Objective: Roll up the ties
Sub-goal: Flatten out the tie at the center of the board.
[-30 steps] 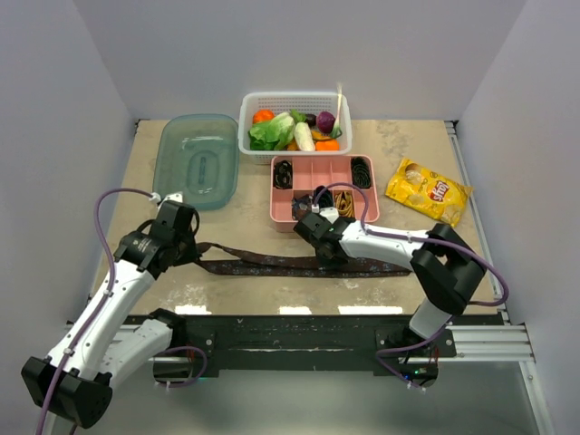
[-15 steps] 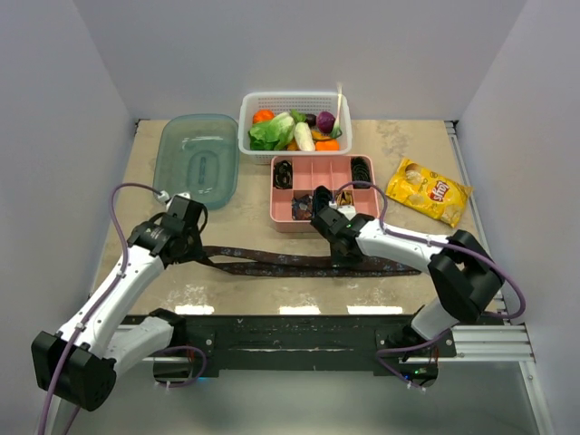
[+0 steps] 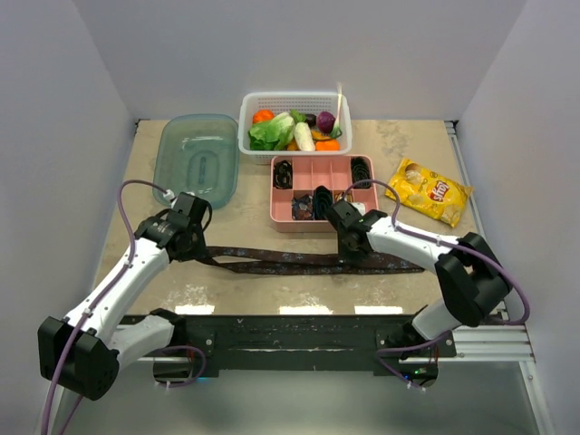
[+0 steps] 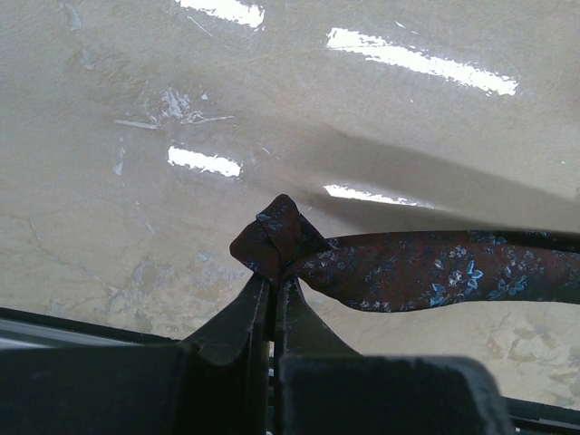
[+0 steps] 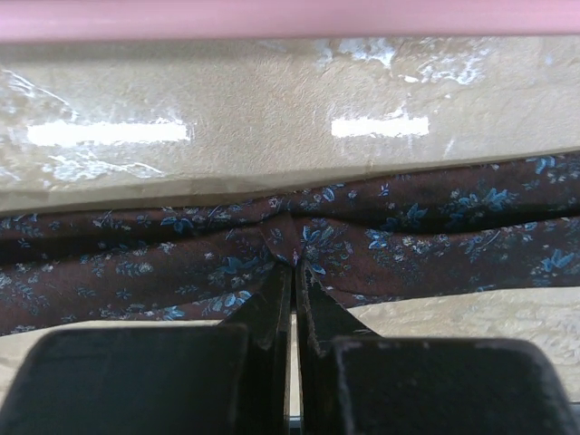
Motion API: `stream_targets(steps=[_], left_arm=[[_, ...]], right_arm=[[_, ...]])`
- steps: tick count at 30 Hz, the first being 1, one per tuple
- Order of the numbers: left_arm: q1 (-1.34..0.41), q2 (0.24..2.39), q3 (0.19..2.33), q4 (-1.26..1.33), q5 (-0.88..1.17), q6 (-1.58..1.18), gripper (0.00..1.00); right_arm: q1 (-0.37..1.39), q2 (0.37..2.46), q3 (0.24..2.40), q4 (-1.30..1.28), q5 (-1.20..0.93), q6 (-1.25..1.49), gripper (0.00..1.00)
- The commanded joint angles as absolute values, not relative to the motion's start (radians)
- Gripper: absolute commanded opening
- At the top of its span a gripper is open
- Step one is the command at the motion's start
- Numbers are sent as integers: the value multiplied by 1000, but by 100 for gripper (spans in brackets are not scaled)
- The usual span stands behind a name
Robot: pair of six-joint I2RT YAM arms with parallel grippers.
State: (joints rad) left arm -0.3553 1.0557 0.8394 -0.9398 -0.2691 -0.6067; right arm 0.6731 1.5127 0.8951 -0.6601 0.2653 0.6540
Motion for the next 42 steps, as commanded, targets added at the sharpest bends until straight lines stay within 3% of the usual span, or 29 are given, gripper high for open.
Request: stream_targets(steps=[1, 26, 30, 31, 33, 34, 37, 42], left_arm=[[-350, 1051, 880, -971, -333, -600, 0], [-333, 1281, 920, -966, -405, -667, 0], [-331, 1316, 948, -953, -414, -631, 0], [-331, 1319, 951, -950, -407, -623, 0], [-331, 1316, 946, -925, -373, -594, 0], [-333, 1309, 943, -919, -362, -582, 0], [-333, 1299, 931, -896, -312, -554, 0], [-333, 1278, 907, -874, -259, -540, 0]], right_arm=[[667, 1558, 879, -655, 255, 629, 0], [568, 1477, 870, -722, 270, 561, 0], [565, 1491, 888, -719, 204, 531, 5], [565, 1496, 899, -721, 190, 513, 9], [565, 1496, 913, -727, 176, 494, 28], [566, 1480, 926, -730, 169, 489, 44], [566, 1441, 951, -730, 112, 453, 69], [604, 1387, 1005, -713, 44, 407, 75]])
